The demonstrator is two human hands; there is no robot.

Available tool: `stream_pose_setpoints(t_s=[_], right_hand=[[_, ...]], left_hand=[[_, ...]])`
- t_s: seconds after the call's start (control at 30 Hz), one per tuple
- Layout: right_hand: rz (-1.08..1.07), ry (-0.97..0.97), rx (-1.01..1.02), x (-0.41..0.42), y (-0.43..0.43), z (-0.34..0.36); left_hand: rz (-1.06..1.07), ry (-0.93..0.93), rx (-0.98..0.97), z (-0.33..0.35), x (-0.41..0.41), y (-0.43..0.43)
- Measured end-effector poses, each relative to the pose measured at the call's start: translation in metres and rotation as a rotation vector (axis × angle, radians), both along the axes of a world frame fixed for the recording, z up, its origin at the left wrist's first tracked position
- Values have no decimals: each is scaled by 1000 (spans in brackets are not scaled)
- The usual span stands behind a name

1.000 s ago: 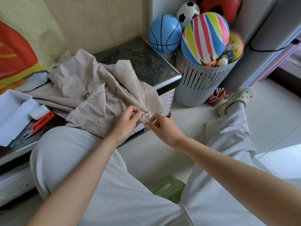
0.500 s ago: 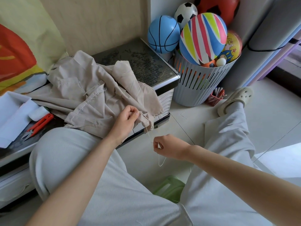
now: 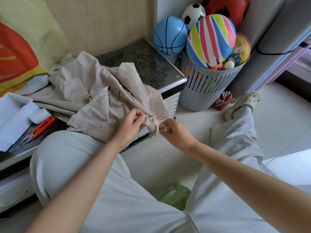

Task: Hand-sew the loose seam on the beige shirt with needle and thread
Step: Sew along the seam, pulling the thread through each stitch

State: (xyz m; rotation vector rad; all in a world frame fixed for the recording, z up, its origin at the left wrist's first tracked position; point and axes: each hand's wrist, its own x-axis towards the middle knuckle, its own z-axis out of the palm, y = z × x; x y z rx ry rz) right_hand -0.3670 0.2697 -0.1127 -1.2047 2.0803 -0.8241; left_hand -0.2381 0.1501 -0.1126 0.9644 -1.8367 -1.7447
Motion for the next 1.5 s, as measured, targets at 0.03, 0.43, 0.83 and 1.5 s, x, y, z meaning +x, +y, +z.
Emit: stream_pose_setpoints(t_s=[0.03,0.43,0.83,1.5], right_hand=[[-23,-50,-38,2,-4,5],[-61,-184,-54,18,-20,12],[2,-103,-20,5,-3,12],[108,53,69,-29,-25,37]], left_hand=[[-4,0,-5,0,0,0],[-2,-7,-15,1,0,1],[-27,-11,-12,1,1,2],[-200,-273,-309,4,2,-4]])
